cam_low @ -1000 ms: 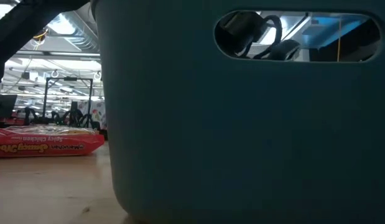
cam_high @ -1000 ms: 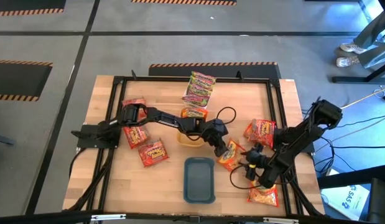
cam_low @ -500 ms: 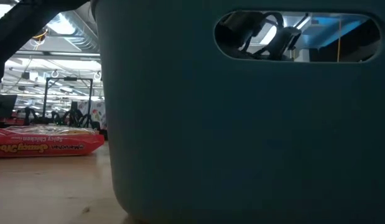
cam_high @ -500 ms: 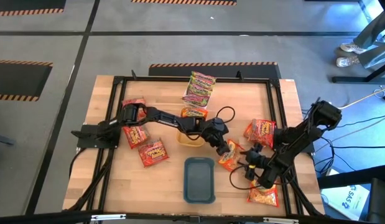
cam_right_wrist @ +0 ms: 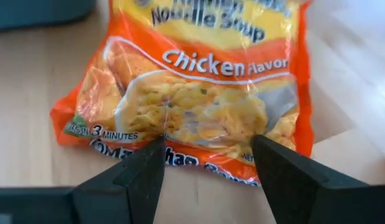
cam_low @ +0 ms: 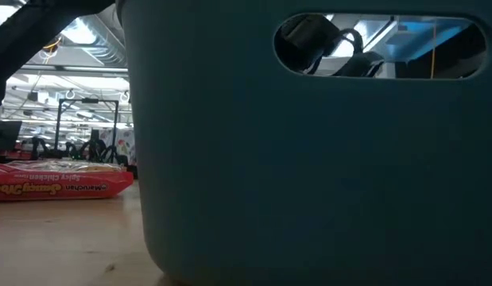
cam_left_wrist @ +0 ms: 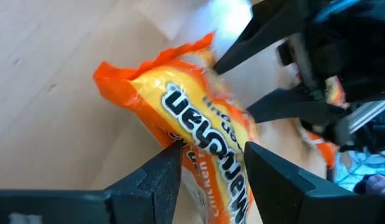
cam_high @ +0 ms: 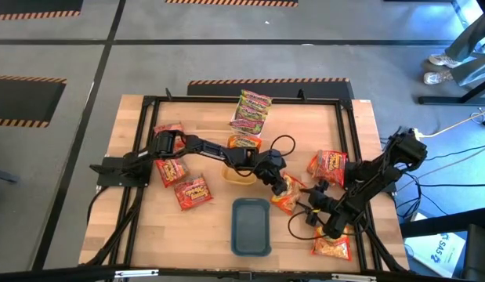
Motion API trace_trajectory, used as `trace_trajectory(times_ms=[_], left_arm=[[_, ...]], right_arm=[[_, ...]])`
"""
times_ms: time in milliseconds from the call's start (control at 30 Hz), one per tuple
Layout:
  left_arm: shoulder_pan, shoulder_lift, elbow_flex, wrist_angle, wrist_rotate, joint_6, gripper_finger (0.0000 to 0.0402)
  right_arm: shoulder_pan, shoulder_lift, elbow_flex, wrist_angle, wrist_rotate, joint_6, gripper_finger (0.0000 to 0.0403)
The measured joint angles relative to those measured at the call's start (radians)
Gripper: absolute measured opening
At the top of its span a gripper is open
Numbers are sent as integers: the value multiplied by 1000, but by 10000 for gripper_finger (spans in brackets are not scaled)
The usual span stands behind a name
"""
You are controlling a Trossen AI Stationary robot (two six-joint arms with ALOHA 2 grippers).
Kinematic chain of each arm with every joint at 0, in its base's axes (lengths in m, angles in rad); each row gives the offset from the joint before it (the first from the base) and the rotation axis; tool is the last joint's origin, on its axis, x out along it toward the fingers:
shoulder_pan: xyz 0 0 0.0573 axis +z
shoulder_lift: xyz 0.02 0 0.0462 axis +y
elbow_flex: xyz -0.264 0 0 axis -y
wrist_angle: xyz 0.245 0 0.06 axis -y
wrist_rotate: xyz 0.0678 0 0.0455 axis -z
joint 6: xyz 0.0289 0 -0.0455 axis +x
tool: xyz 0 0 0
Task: Sort Maruchan noodles
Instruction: Put the yellow noodle pack into the yellow bin
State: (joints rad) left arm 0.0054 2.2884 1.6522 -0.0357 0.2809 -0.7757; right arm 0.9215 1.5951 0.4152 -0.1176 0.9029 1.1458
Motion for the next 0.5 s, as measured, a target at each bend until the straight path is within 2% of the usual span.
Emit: trace_trajectory(times_ms=[133, 233, 333, 500], left_arm=[[-6, 7, 0, 13, 13, 13, 169], [-11, 13, 0, 41, 35, 19, 153], [-16, 12, 0, 59, 27, 39, 119], [-16, 12, 0, 57, 19, 87, 35]], right_arm=[[-31, 0, 0, 11, 21, -3, 234], [-60, 0, 0, 20, 12, -27, 234], [-76, 0, 0, 22, 12, -36, 234], [-78, 0, 1, 22, 21, -34, 234]])
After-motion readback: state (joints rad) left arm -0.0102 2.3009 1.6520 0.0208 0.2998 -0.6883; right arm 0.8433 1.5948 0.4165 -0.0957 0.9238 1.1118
